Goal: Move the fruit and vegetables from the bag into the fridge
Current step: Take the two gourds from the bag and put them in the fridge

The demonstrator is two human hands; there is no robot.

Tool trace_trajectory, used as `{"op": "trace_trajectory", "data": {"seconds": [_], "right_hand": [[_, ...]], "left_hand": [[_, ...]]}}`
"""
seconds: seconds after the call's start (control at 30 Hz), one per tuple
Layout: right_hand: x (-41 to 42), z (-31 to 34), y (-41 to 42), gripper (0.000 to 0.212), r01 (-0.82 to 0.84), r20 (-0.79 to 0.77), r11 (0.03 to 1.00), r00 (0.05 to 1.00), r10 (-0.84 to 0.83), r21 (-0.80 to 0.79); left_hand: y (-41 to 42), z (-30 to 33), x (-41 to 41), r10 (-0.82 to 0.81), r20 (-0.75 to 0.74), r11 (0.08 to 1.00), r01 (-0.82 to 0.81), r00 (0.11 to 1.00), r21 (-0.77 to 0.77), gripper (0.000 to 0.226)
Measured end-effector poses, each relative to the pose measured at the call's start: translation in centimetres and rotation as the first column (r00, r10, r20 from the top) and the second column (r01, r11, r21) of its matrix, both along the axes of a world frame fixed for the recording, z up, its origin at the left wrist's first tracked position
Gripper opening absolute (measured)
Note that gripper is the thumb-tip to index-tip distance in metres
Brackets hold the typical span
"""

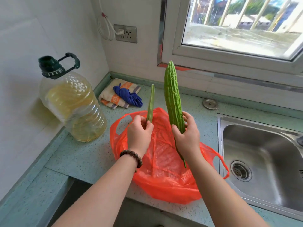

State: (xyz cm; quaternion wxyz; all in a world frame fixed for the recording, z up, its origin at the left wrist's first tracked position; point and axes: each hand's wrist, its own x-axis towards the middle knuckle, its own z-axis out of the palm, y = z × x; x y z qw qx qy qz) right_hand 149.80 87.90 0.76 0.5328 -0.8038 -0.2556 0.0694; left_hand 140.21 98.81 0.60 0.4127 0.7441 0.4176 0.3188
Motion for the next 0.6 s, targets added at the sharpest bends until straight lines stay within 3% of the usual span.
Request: {"op": "trace_trajectory", "data": {"seconds": [0.17, 0.33, 0.43, 0.6], "right_hand": [[-0.3, 3.2, -2.4, 0.05, 0.141, 0.072, 0.988, 0.987, -0.145, 0.057], [-2.1, 4.4, -7.8, 0.048, 0.381, 0.091, 0.921, 0.917, -0.388, 0.08], [-4.3, 4.3, -12.2, 0.048, 0.534, 0.076, 0.843, 0.839, -0.538, 0.07], [-10.4, 4.0, -21.1, 0.049, 0.777, 0.045, 0.63, 0.629, -0.776, 0.015]], "left_hand": [[-0.6, 2.6, 1.4, -0.141, 0.151, 0.99, 0.138, 0.978, 0.027, 0.005], [-3.6, 4.1, 2.5, -0.358, 0.186, 0.934, 0.351, 0.915, 0.074, 0.004], [-6.9, 4.0, 3.2, -0.524, 0.187, 0.851, 0.521, 0.831, 0.07, 0.004], [-15.6, 3.0, 3.4, -0.772, 0.181, 0.623, 0.782, 0.61, 0.025, 0.006]]}}
